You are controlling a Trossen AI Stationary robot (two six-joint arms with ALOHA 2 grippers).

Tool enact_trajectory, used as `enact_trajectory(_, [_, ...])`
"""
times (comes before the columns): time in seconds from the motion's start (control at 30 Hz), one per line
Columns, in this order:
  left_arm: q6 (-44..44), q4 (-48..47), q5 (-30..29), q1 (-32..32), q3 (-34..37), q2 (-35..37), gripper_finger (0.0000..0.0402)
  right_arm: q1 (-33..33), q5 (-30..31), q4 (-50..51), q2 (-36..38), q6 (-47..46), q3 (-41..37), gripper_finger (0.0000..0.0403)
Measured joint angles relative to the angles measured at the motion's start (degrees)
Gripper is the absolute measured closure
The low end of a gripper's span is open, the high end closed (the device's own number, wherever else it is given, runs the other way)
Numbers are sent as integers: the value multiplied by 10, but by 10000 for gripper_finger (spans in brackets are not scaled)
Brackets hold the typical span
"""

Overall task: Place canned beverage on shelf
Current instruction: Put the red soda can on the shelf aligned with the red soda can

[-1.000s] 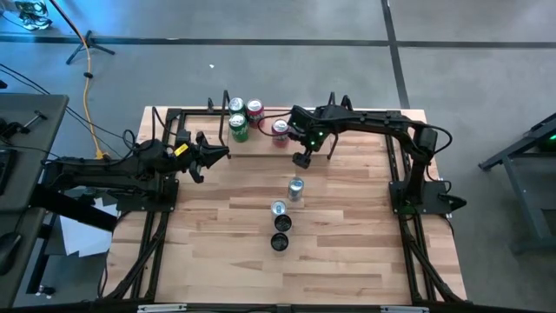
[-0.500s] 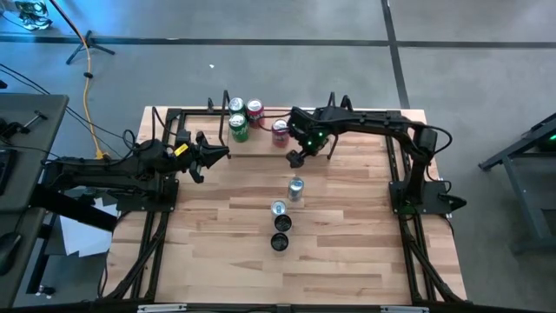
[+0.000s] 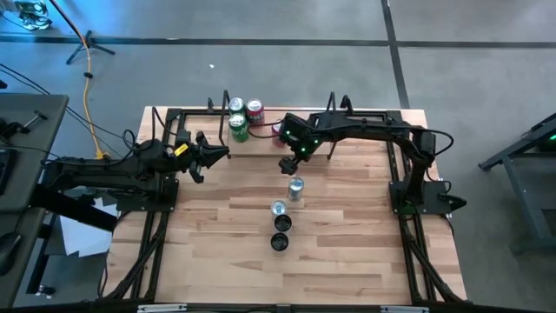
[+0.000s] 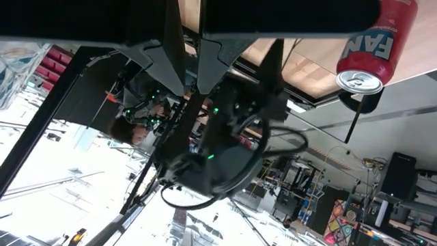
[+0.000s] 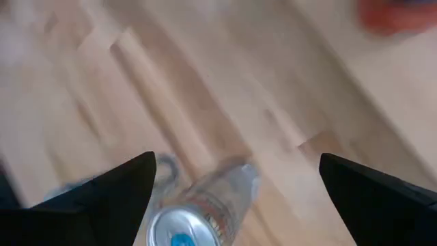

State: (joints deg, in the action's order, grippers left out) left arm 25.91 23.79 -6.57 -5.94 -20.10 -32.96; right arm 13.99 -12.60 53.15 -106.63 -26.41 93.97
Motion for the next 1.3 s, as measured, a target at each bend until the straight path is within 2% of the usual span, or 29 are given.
enact_trajectory(0.1, [5,0,0,0,0,0,400,-22,101,21,0,-20,40,6])
enact_trajectory(0.2, [6,0,0,0,0,0,400,-52,197,27,0,-86,70,6])
enact_trajectory(0.4, [10,0,0,0,0,0,400,-113,418,18,0,-306,66,6])
enact_trajectory(0.5, [10,0,0,0,0,0,400,-131,489,-6,-13,-419,45,6])
enact_trajectory(0.6, [10,0,0,0,0,0,400,-138,513,-53,-39,-434,44,6])
enact_trajectory(0.73, [10,0,0,0,0,0,400,-133,483,-124,-76,-394,47,6])
enact_trajectory(0.93, [25,0,0,0,0,0,400,-116,517,-71,-120,-431,68,6])
enact_trajectory(1.3, [25,0,0,0,0,0,400,-97,572,-84,-165,-436,91,6])
